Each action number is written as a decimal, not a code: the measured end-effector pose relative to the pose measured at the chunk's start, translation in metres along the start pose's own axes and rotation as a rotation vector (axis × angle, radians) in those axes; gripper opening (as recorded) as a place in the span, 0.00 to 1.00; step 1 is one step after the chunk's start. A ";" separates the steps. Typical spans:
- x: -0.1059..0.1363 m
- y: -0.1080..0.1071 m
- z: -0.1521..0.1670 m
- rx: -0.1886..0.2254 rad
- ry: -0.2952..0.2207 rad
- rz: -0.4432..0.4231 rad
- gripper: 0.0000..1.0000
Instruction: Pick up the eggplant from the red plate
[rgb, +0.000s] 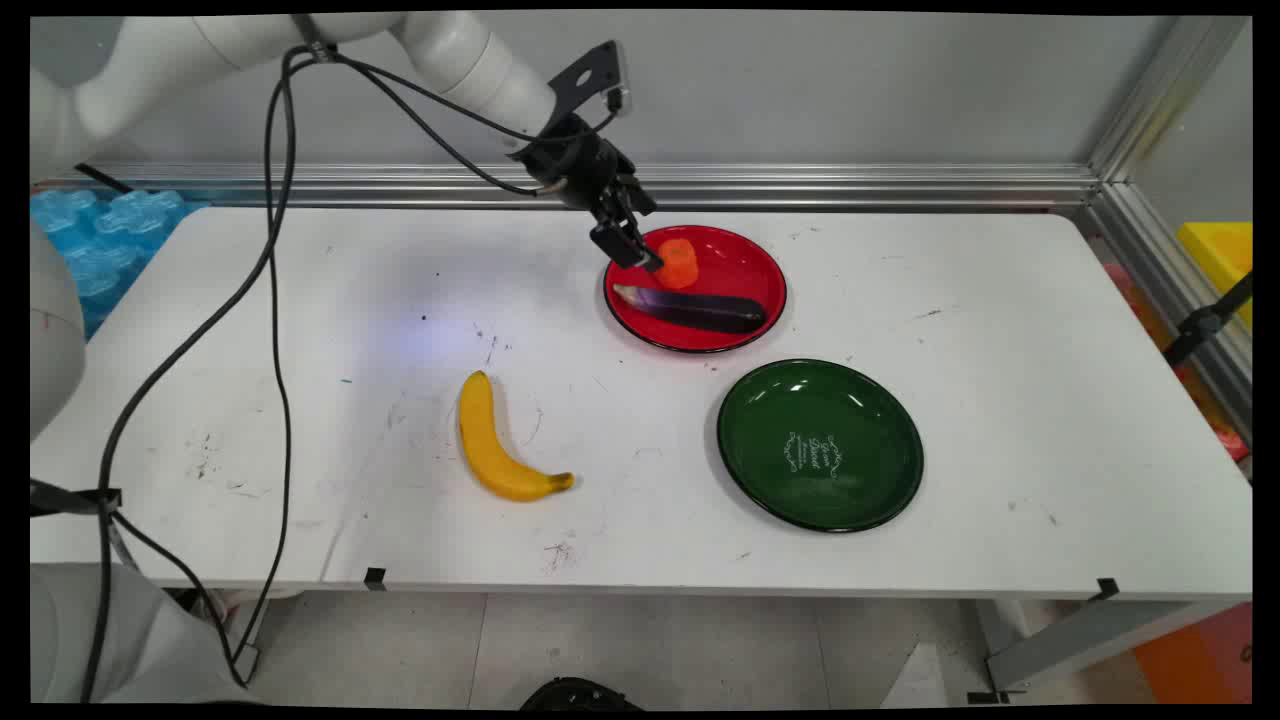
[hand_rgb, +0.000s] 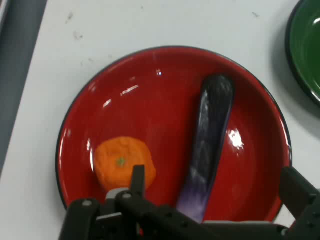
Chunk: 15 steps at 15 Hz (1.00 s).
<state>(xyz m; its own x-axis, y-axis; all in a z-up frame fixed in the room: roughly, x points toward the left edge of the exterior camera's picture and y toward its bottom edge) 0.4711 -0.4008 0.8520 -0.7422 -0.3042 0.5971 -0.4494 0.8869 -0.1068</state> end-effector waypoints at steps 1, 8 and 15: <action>0.002 -0.001 0.005 0.000 0.004 0.010 1.00; 0.009 -0.013 0.046 -0.002 0.015 0.073 1.00; 0.007 -0.015 0.089 -0.076 0.006 0.133 1.00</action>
<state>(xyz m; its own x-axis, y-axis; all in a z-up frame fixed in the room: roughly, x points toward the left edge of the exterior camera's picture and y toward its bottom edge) 0.4285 -0.4473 0.7875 -0.7897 -0.1807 0.5862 -0.3083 0.9431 -0.1245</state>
